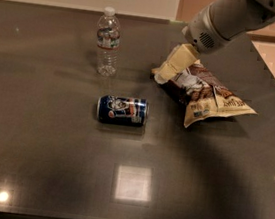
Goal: Move water bottle near brown chip bag
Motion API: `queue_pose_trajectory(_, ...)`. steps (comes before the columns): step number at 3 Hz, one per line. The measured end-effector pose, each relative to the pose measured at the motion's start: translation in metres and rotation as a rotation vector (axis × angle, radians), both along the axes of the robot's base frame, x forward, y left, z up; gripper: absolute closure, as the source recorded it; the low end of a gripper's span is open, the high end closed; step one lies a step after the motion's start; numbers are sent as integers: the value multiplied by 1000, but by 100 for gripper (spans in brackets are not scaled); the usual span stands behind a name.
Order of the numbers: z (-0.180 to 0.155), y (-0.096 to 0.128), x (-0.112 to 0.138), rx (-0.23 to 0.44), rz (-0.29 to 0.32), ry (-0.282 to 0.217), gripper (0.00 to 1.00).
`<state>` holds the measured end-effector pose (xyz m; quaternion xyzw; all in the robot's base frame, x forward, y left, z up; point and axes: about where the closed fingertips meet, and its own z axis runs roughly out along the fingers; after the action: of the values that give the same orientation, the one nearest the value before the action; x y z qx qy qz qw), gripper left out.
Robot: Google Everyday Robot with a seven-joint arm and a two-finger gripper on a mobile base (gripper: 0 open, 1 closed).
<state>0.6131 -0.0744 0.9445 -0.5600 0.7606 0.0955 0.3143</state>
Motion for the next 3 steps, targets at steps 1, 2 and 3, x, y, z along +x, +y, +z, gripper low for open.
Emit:
queue_pose_trajectory(1, 0, 11, 13, 12, -20, -3, 0)
queue_pose_trajectory(2, 3, 23, 27, 26, -32, -12, 0)
queue_pose_trajectory(3, 3, 36, 41, 48, -46, -18, 0)
